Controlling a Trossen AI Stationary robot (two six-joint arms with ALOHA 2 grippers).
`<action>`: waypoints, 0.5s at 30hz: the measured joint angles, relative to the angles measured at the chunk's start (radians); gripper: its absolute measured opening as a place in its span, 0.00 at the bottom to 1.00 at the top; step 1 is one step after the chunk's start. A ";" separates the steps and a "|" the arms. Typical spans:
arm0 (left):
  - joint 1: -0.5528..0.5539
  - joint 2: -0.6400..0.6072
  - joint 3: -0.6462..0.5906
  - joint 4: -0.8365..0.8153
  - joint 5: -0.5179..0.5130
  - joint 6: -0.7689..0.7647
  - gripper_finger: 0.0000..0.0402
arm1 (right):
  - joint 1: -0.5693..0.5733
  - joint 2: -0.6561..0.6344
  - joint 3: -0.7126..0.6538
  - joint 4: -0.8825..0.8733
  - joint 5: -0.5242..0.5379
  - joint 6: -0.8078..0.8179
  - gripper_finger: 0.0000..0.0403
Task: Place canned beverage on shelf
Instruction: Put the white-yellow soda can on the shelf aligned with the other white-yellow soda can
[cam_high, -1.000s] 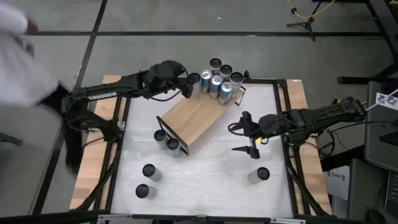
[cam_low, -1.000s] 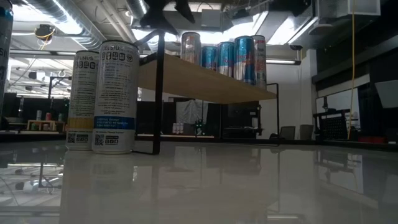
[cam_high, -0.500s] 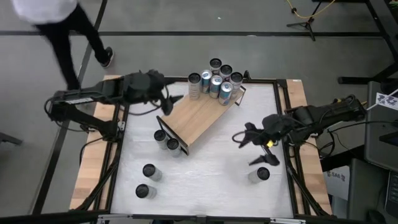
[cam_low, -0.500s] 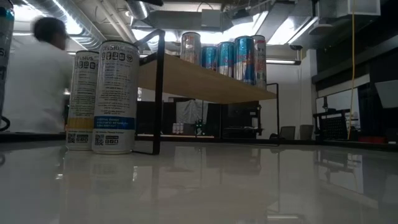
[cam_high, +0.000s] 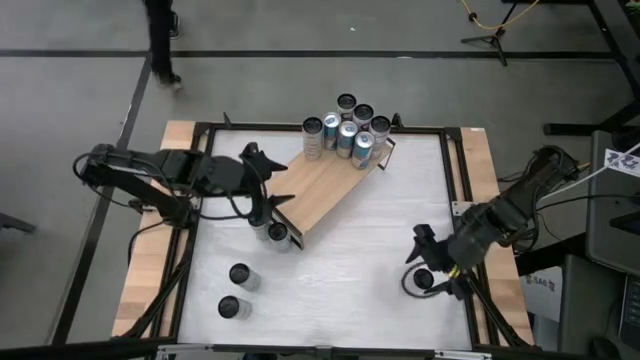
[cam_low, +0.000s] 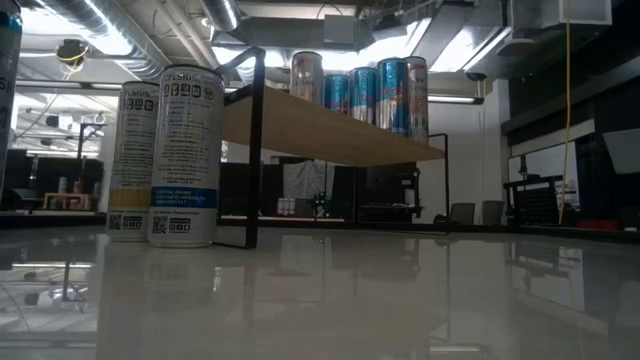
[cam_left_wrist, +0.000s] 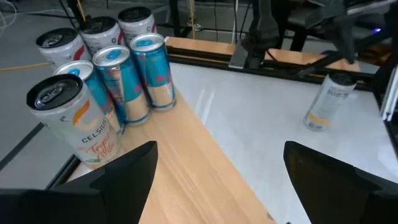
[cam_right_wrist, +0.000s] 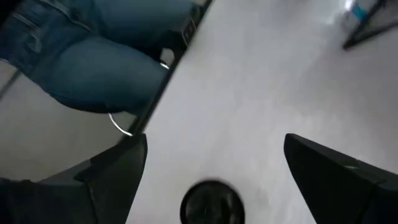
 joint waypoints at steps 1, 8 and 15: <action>-0.009 0.002 0.000 0.002 -0.011 -0.002 0.85 | 0.024 0.000 0.000 -0.019 0.028 0.023 0.93; -0.054 0.010 0.000 0.005 -0.036 -0.003 0.85 | 0.166 0.000 0.000 -0.063 0.177 0.100 0.93; -0.069 0.028 0.000 0.001 -0.042 -0.005 0.85 | 0.245 0.037 0.000 -0.111 0.239 0.207 0.93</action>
